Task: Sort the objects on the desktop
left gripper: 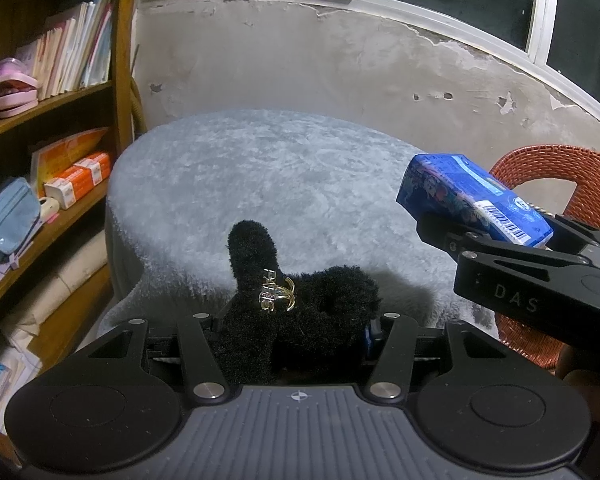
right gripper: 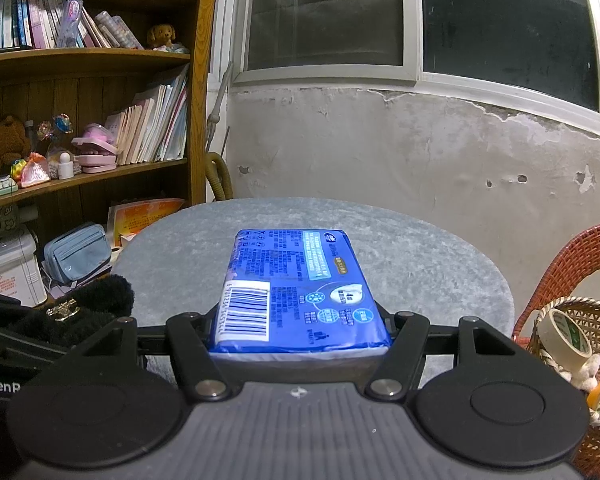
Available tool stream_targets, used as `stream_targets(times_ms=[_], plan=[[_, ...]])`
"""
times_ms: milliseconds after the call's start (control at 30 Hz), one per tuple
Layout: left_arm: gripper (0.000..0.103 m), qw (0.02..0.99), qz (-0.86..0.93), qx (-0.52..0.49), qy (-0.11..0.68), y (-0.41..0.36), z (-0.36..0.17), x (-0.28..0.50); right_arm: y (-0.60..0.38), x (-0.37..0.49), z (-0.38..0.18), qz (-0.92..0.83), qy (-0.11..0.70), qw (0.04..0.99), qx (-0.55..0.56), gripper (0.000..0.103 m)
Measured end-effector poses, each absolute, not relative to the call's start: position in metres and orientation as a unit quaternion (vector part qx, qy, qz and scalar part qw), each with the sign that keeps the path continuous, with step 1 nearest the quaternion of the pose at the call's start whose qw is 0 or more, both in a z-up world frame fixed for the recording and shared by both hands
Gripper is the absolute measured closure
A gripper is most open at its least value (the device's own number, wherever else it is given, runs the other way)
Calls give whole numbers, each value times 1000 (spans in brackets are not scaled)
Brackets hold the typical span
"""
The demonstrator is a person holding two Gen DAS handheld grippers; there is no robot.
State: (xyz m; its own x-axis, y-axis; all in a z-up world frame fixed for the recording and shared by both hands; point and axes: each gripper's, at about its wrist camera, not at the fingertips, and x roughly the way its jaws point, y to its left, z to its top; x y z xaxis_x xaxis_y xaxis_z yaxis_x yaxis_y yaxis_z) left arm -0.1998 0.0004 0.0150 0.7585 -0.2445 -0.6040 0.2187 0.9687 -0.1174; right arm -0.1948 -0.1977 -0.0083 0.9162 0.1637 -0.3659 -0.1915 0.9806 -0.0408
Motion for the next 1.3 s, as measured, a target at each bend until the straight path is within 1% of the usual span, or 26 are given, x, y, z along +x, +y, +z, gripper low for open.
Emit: stream_targets(times_ms=[1300], plan=[[43,938,-124,-20,324,1,15,-200,-196,-195,-12,92,184,978,-41,43]])
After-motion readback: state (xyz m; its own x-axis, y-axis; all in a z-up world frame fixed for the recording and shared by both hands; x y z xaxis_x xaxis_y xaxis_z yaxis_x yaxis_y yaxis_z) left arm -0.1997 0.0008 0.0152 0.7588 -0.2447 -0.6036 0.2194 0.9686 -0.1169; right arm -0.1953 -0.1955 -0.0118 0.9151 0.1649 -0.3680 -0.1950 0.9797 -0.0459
